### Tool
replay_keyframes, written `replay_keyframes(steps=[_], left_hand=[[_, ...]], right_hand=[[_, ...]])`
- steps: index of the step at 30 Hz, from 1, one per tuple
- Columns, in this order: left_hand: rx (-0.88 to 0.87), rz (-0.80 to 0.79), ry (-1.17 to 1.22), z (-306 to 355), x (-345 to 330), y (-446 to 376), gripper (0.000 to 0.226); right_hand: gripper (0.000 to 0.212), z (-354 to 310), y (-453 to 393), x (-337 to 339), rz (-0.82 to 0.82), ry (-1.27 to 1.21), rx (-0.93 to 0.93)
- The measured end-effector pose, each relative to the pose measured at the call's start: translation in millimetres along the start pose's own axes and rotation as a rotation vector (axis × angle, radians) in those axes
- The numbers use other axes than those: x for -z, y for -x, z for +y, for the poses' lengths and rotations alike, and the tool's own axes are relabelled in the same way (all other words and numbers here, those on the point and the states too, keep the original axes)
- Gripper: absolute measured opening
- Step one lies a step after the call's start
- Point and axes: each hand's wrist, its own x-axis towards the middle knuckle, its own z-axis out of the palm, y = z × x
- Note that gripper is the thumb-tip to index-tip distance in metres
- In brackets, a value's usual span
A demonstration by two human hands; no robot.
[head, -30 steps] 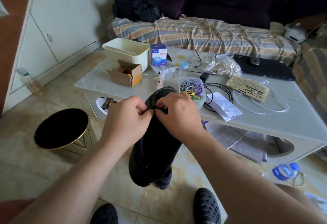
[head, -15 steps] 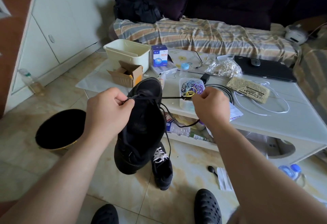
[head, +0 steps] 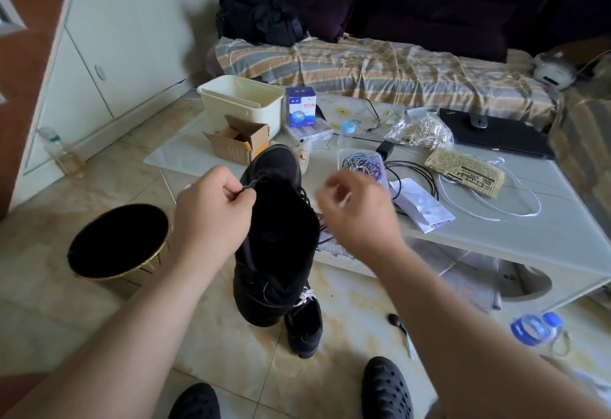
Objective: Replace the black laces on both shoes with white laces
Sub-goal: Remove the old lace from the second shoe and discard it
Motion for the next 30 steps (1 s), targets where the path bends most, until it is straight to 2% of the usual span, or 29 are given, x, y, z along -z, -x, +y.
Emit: replay_keyframes(steps=[1,3,7,10,13,16,20,24,26,27,28,30], left_hand=[[-0.014,-0.003,0.014,1,-3,2,0.019],[-0.018,-0.019,0.039,4,-8,6,0.020],[-0.005,-0.089,0.029,8,-13,14,0.016],[-0.006,-0.190,-0.011,9,-15,17,0.022],[-0.176,-0.163,-0.095,4,-19,10,0.031],[-0.366,-0.054,-0.161,4,-23,1,0.020],[-0.447,0.007,-0.215,3,-24,-7,0.009],[-0.564,-0.022,-0.205,3,-27,-5,0.003],[-0.549,-0.096,-0.073,2,-26,-1,0.008],[-0.480,-0.159,0.068,2,-24,0,0.010],[-0.353,-0.231,0.288,4,-20,-1,0.012],[-0.055,-0.352,0.878,12,-8,0,0.016]], right_hand=[[0.025,-7,7,-8,-0.064,0.013,0.028],[0.027,-10,12,-19,-0.171,0.037,-0.039],[0.018,5,4,-16,-0.128,-0.036,-0.171],[0.017,3,2,-13,-0.080,-0.090,-0.154],[0.017,-6,9,-15,-0.059,-0.083,-0.091],[0.018,-11,13,-19,-0.049,-0.063,-0.028],[0.017,-11,13,-19,-0.037,-0.082,-0.010],[0.019,-8,11,-21,-0.061,-0.065,0.054],[0.020,-5,8,-23,-0.068,-0.029,0.097],[0.020,-3,6,-23,-0.067,-0.026,0.095],[0.019,-1,3,-21,-0.065,-0.037,0.065],[0.016,5,-5,-13,-0.067,-0.076,-0.033]])
